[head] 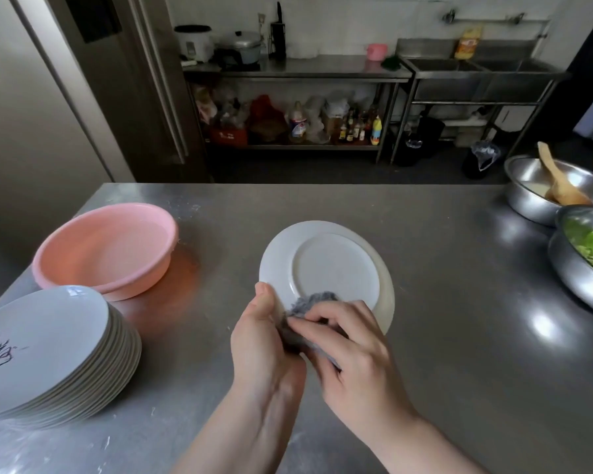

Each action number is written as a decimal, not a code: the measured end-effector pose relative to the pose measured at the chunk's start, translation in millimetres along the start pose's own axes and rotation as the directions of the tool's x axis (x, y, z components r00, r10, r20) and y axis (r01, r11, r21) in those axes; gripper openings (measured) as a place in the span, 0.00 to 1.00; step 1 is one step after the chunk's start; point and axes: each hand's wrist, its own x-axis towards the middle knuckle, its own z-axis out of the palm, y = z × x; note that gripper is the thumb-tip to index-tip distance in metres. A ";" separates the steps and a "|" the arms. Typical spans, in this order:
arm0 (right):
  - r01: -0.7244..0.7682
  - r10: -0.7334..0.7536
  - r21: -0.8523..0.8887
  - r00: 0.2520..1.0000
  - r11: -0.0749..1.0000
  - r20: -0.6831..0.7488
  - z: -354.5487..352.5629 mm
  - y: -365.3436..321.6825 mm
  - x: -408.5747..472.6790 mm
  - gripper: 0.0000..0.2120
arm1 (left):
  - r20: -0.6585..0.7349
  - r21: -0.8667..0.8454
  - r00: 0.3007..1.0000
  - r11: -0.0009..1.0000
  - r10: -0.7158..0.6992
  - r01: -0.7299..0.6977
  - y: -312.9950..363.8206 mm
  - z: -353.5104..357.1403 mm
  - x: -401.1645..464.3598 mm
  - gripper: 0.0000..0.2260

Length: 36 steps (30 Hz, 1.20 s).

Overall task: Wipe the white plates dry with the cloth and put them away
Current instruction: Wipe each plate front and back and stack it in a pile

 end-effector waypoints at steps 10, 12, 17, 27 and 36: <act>0.139 -0.139 -0.050 0.990 0.989 0.000 -14.6 5.9 -2.6 0.12 | -0.077 0.044 0.997 0.999 0.003 0.001 15.8 -0.7 -1.2 0.16; 0.038 -0.040 -0.025 0.994 0.999 -0.099 -22.9 19.4 -8.4 0.11 | -0.138 0.037 0.988 0.997 0.070 -0.066 24.3 -3.3 3.0 0.12; -0.405 0.448 0.239 0.879 0.882 -0.164 -42.1 50.4 21.2 0.14 | -0.089 0.092 0.988 0.988 0.129 -0.121 23.1 -20.6 10.3 0.08; -0.393 0.431 0.194 0.871 0.899 -0.234 -29.7 29.7 12.7 0.09 | 0.148 0.327 0.948 0.891 0.281 -0.315 14.0 -18.7 3.7 0.08; -0.183 0.211 0.176 0.964 0.967 -0.159 -21.4 -0.6 64.7 0.08 | 0.308 0.430 0.864 0.752 0.398 -0.500 0.9 -18.5 -5.3 0.06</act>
